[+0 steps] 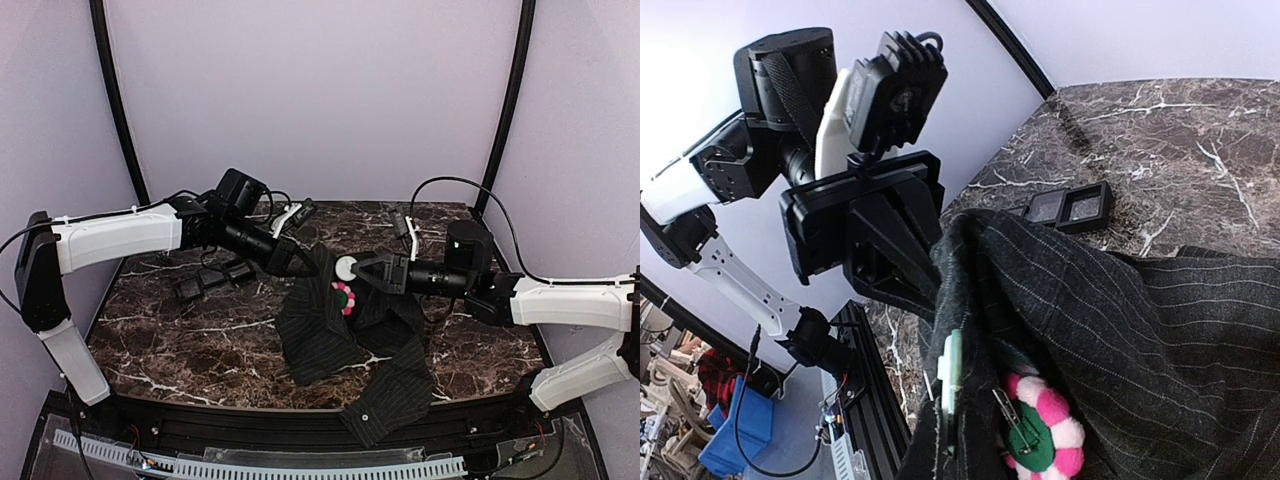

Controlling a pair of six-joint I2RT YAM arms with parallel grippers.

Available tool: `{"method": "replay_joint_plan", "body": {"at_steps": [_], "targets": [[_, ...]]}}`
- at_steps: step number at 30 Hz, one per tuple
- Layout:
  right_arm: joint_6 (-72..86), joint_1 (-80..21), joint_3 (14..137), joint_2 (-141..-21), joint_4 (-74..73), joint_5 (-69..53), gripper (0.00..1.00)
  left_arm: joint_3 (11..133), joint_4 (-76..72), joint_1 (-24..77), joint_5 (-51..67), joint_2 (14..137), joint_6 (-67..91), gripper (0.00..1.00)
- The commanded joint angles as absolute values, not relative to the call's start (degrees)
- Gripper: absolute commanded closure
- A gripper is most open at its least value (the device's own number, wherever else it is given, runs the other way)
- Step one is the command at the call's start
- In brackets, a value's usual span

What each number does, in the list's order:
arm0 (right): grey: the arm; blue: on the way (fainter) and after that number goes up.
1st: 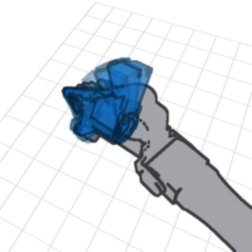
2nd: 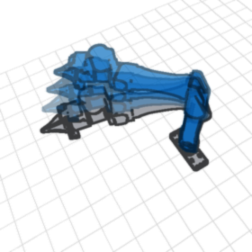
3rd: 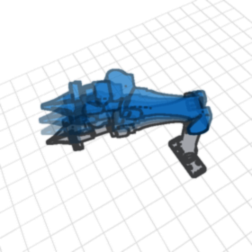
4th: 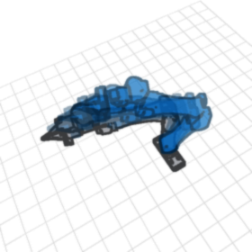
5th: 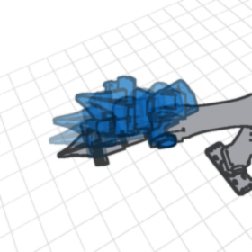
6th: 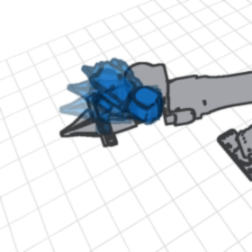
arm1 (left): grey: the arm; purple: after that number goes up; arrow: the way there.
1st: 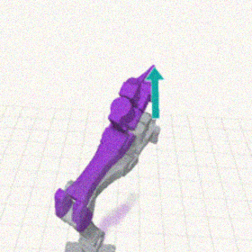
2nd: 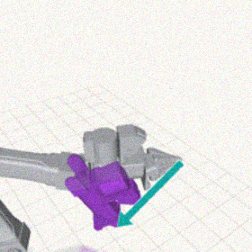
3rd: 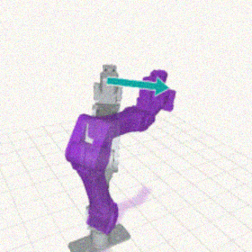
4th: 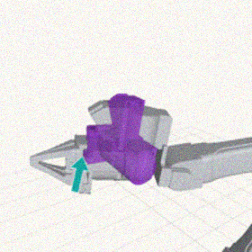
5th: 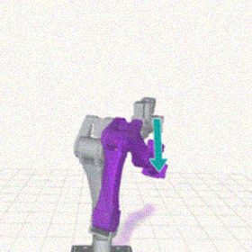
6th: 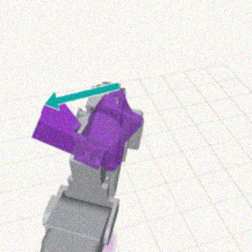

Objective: Remove the brooch from the garment
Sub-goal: Place the crumpled clothing at the center of the board.

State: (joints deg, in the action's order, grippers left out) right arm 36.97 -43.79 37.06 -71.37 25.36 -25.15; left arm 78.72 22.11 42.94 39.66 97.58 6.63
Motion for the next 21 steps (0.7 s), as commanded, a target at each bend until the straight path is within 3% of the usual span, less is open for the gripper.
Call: {"method": "replay_joint_plan", "body": {"at_steps": [1,5,9,12,14,21], "targets": [[38.3,-42.6,35.3,-68.9,28.4,-24.9,1.00,79.9,23.3,42.6,36.9,97.9,7.5,0.99],[38.8,-42.2,35.6,-69.1,29.5,-26.1,1.00,81.5,26.2,42.6,36.0,100.4,7.3,0.97],[39.0,-42.2,36.5,-69.8,30.2,-27.3,1.00,81.8,27.0,42.6,33.3,99.8,6.7,0.67],[39.0,-42.2,37.5,-70.8,30.9,-29.2,1.00,81.0,26.5,42.0,28.8,97.8,6.5,0.35],[39.0,-42.2,38.6,-71.7,31.3,-30.4,1.00,80.2,25.7,41.0,26.3,95.8,6.5,0.23],[38.5,-42.3,42.9,-76.0,33.7,-34.8,1.00,77.3,21.5,37.8,24.9,86.5,3.9,0.11]]}}
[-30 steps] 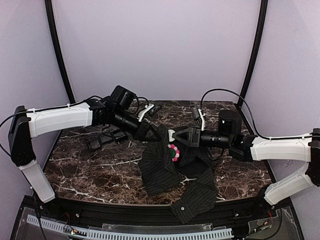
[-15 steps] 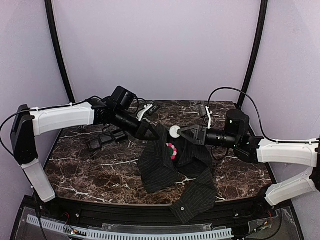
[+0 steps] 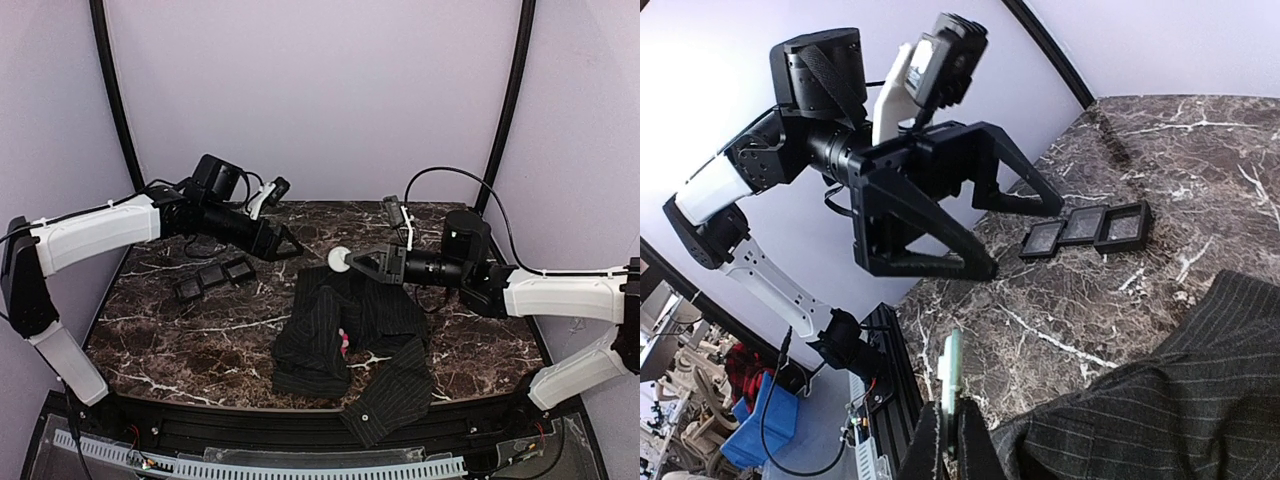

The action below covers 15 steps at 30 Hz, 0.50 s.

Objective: Remove the brooch from the garment
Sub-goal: Place the crumpled clothing at the center of the board, then pass from the right arm to the left

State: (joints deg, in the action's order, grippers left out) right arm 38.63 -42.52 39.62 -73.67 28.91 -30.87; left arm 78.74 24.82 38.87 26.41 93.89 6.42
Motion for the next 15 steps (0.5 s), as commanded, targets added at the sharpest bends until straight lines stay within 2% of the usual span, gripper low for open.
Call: {"method": "replay_joint_plan", "body": {"at_steps": [1,9,11,15], "targets": [[38.6,-42.4,43.6,-77.0,34.3,-35.8,1.00,76.9,21.4,37.8,26.6,85.9,3.4,0.11],[41.1,-42.8,48.9,-84.4,40.7,-43.4,1.00,72.5,17.5,37.5,46.2,81.1,2.6,0.15],[41.4,-43.0,49.7,-85.2,41.6,-44.3,1.00,72.0,15.8,37.5,50.8,81.5,3.9,0.18],[41.9,-43.8,51.1,-86.4,42.2,-45.7,1.00,73.0,16.8,37.8,55.8,83.8,4.6,0.34]]}}
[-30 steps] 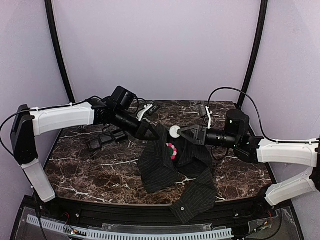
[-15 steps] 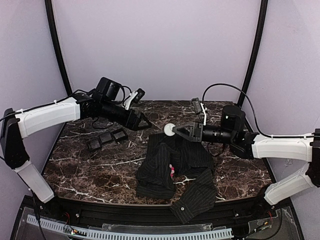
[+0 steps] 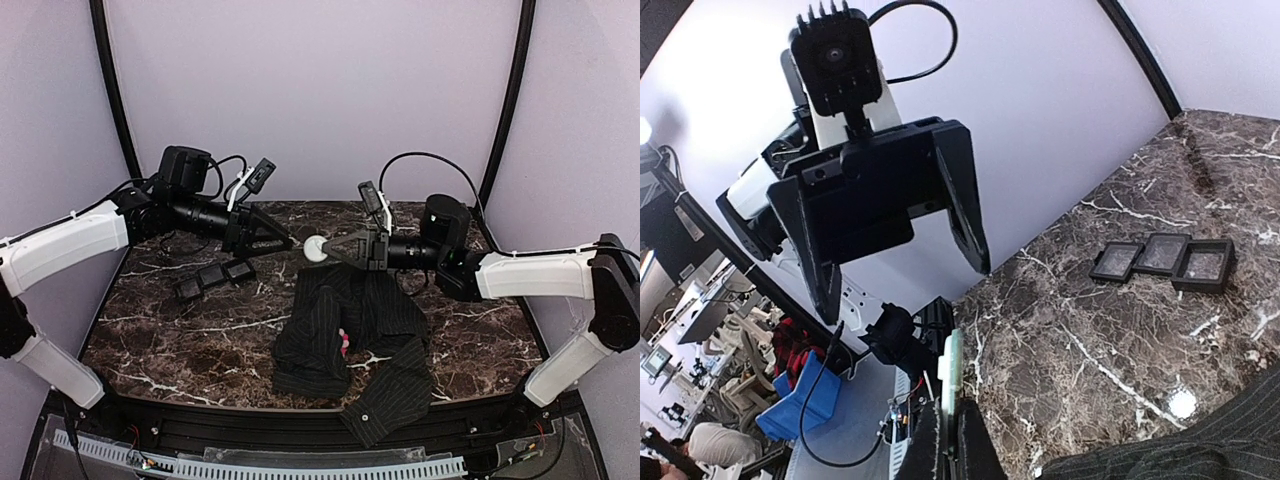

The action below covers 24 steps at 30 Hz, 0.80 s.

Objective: Remove the brooch from the garment
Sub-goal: Pass from the right arm to the left

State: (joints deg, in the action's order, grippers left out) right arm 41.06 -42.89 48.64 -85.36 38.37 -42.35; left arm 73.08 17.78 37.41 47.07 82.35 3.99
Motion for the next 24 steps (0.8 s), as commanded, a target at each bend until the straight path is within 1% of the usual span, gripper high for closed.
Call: {"method": "replay_joint_plan", "body": {"at_steps": [1,2,6,9,17,21,24], "targets": [[41.9,-44.0,51.3,-86.6,42.2,-45.9,1.00,73.4,17.3,37.9,56.3,84.2,4.4,0.37],[41.9,-44.3,51.3,-86.7,42.3,-45.8,1.00,73.6,18.0,38.3,56.8,84.8,4.1,0.41],[42.2,-44.8,50.8,-86.7,42.5,-46.1,1.00,73.3,16.3,38.8,57.7,85.3,5.3,0.52],[42.2,-45.1,50.9,-86.9,42.6,-46.7,1.00,73.1,16.3,38.8,57.8,85.9,5.6,0.58],[41.2,-45.3,51.4,-87.1,41.3,-47.2,1.00,72.9,14.9,38.9,58.9,86.8,7.0,0.81],[40.8,-45.5,51.5,-87.3,40.6,-47.3,1.00,72.9,14.4,39.0,59.4,87.2,7.5,0.89],[40.8,-45.6,51.6,-87.3,40.5,-47.2,1.00,72.8,14.2,39.2,59.6,87.4,7.8,0.91]]}}
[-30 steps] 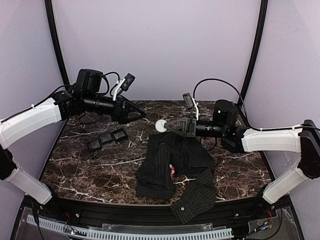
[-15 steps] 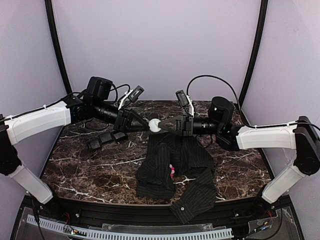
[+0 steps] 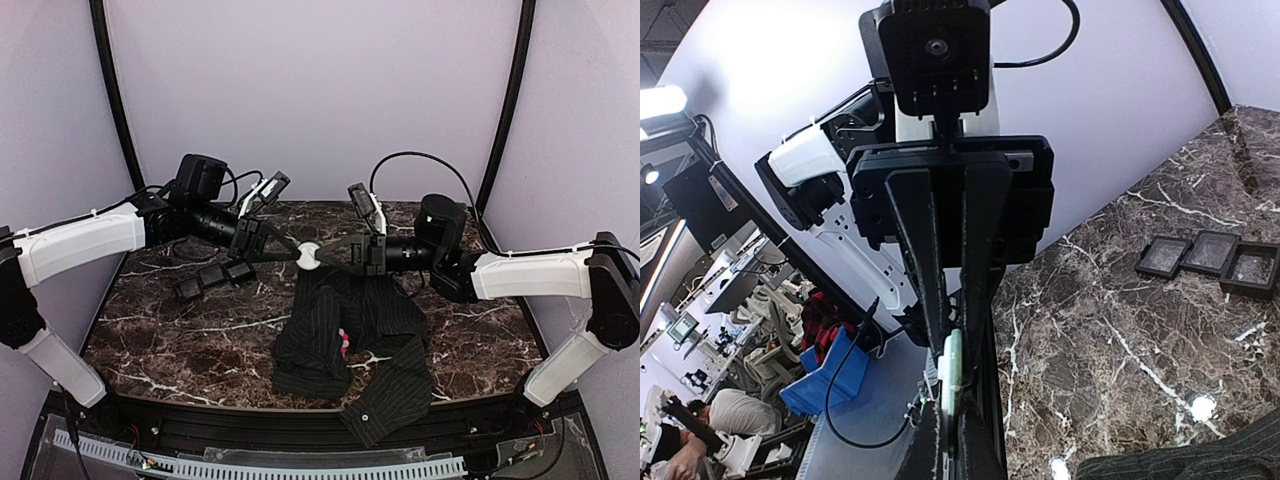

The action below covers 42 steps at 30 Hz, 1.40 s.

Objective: Remove the brooch from the garment
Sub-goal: Pass from the right arm to the left, then close the brooch securely.

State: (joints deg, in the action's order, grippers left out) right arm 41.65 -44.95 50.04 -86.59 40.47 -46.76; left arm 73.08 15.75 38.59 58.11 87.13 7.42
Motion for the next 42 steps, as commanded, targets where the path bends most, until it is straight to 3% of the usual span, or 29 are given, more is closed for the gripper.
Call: {"method": "replay_joint_plan", "body": {"at_steps": [1,8,17,22,30,42], "targets": [[40.7,-45.7,51.7,-87.4,40.3,-47.2,1.00,72.8,14.2,39.2,59.6,87.5,7.8,0.94],[39.9,-45.9,51.6,-87.0,39.2,-46.1,1.00,72.2,12.8,39.5,59.6,87.5,8.9,0.99],[37.4,-45.9,49.0,-82.4,37.0,-42.4,0.62,71.9,11.6,38.6,59.3,86.5,9.8,0.99],[36.8,-46.3,47.7,-80.9,36.7,-41.5,0.50,72.1,11.5,38.4,59.4,86.6,10.4,0.99],[31.6,-48.6,50.1,-81.2,28.6,-38.3,0.47,72.3,11.5,38.0,59.5,87.0,11.2,0.99],[30.5,-49.5,51.6,-82.7,27.3,-36.4,0.59,72.3,11.5,38.1,59.8,87.1,11.4,0.99]]}}
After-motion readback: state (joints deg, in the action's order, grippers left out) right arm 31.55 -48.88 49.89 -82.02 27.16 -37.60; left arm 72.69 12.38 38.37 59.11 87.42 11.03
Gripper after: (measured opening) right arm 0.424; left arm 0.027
